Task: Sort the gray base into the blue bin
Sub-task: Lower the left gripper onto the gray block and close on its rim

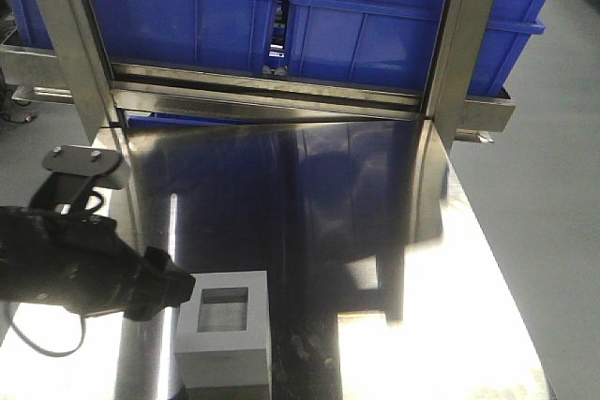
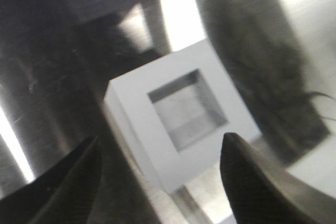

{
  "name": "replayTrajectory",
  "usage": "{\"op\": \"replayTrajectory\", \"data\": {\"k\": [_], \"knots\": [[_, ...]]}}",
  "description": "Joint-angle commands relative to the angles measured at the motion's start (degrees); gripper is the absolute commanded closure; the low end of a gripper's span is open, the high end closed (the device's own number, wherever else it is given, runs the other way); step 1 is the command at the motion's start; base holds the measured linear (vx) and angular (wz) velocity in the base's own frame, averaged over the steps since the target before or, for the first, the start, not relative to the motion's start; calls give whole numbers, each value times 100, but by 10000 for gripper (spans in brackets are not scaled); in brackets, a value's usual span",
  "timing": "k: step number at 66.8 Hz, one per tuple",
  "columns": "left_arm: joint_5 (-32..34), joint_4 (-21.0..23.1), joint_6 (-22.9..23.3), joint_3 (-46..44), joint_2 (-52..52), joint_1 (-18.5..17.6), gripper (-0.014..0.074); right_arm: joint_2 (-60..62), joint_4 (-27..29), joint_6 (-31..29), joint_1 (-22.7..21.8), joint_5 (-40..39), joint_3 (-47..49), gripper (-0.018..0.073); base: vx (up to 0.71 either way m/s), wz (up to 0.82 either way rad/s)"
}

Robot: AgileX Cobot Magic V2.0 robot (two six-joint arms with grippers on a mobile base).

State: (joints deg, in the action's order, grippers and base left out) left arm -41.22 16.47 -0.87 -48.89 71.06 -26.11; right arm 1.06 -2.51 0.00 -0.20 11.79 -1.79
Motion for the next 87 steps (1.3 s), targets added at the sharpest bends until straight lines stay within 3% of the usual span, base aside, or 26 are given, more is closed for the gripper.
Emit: {"op": "replayTrajectory", "data": {"k": [1,5,18,32,62,71,87], "knots": [[188,-836,1261,-387,177,-320,127,42,-49,-69,-10,-454,-32,564,0,0],[148,-1031,1591,-496,355,-454,127,42,-49,-69,-10,-454,-32,564,0,0],[0,-1029,1638,-845,949,-769,127,42,-49,-69,-10,-454,-32,564,0,0],[-576,-1041,1676,-1141,1483,-775,127,42,-49,-69,-10,-454,-32,564,0,0],[-554,-1051,1839,-1149,1866,-769,141,42,-49,-69,-10,-450,-32,564,0,0],[-554,-1050,1904,-1149,1881,-769,201,42,-49,-69,-10,-450,-32,564,0,0],[-536,-1093,1873,-1149,1881,-769,484,42,-49,-69,-10,-454,-32,564,0,0]]}}
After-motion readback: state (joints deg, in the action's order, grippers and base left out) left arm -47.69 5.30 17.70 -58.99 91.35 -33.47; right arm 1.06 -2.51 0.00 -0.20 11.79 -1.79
